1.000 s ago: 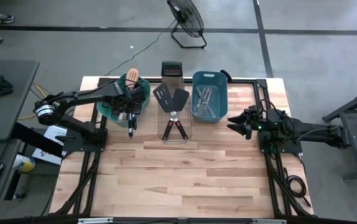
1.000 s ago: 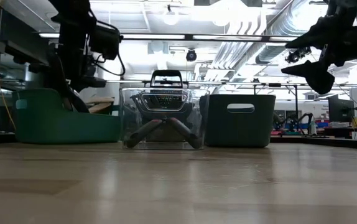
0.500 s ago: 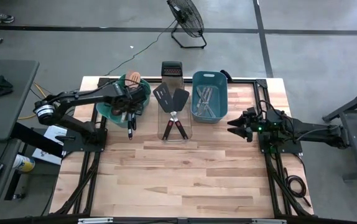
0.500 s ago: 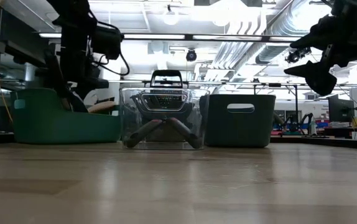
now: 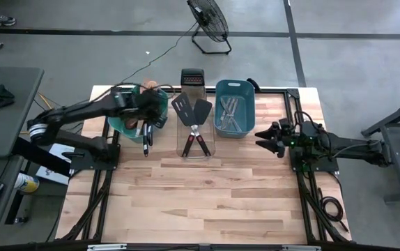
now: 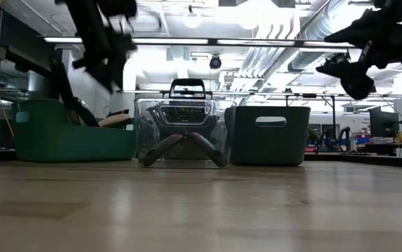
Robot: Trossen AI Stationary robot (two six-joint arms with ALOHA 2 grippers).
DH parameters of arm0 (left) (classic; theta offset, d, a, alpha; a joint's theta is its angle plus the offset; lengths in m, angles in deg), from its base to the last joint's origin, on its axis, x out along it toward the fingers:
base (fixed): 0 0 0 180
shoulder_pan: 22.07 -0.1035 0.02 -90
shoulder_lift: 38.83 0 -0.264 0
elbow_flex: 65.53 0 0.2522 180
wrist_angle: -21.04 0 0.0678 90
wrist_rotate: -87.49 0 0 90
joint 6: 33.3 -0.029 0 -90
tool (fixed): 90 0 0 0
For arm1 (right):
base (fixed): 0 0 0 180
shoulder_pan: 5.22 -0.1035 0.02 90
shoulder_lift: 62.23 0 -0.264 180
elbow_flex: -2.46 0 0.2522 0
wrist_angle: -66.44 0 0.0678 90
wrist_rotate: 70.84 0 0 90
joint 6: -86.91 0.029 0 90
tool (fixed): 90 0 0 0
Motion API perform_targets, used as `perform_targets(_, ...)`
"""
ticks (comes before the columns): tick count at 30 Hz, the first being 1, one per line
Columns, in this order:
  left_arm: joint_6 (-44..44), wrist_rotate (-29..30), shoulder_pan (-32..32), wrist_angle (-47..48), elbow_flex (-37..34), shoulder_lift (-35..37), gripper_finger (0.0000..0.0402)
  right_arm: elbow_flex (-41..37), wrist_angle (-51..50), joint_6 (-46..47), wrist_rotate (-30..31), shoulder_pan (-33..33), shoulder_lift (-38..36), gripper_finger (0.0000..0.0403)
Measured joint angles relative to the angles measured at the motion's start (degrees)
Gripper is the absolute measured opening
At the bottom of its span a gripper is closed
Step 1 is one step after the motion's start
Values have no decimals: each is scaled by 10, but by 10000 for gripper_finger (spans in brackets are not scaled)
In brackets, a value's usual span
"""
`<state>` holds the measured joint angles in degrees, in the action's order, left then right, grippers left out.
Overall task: Pick & Place Kitchen Items
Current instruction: Return to Home Position
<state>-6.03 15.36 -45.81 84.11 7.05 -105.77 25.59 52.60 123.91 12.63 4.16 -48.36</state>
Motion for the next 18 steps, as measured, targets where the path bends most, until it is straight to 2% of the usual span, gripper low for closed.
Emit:
perform_targets(5,-42,4,33,-141,-35,96,184,0,18,-61,-94,0,-11,267)
perform_targets(7,-49,-17,51,-193,-60,123,184,0,23,-74,-97,0,-14,267)
perform_targets(12,-39,-23,120,-294,-126,165,184,0,27,-105,-1,-28,-13,267)
perform_targets(18,-15,37,226,-451,-204,182,184,0,28,-150,69,-89,-13,267)
